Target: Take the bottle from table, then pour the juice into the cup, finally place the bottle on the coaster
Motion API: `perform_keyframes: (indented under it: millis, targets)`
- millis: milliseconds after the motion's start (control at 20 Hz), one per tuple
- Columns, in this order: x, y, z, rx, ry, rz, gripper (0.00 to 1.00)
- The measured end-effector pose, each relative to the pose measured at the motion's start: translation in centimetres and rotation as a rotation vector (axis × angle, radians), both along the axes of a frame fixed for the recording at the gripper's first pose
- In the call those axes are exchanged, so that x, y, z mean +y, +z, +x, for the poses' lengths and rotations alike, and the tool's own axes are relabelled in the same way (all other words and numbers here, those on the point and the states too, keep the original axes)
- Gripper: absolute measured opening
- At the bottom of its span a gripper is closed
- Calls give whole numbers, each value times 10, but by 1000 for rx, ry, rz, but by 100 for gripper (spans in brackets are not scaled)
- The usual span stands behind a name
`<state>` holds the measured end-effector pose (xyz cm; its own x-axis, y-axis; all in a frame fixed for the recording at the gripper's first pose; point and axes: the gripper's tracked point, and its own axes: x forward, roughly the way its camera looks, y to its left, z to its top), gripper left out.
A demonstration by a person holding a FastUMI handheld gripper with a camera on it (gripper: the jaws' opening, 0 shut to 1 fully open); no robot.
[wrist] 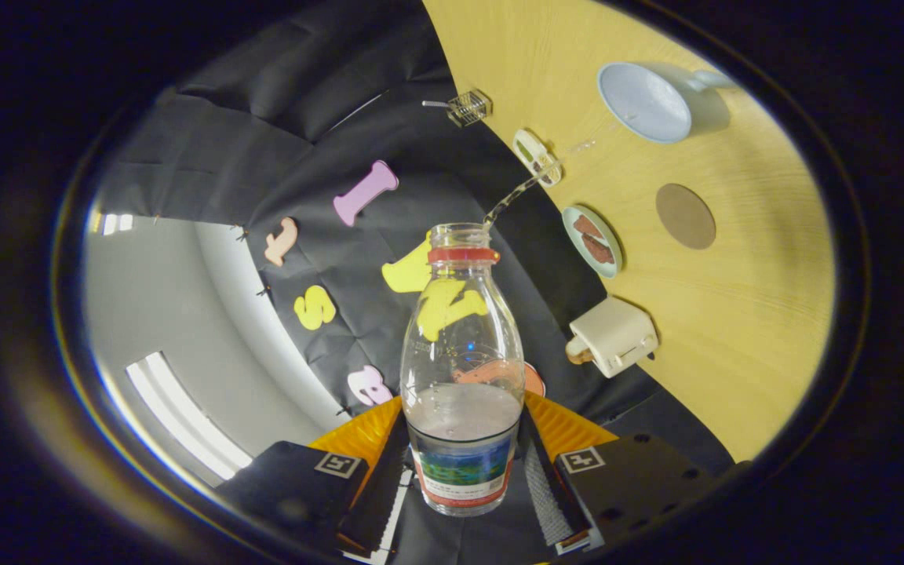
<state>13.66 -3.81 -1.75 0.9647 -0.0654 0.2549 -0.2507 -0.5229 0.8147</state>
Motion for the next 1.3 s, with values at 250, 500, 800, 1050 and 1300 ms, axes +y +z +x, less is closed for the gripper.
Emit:
perform_keyframes:
  millis: [250,500,800,1050,1300]
  targets:
    - [-6,8,-2,-19,-4,36,77]
    - [-13,-5,0,-8,1,80,77]
    - [-22,-29,4,15,5,144,77]
    - [-32,-55,6,49,-20,157,77]
    - [-35,-59,12,61,-21,173,77]
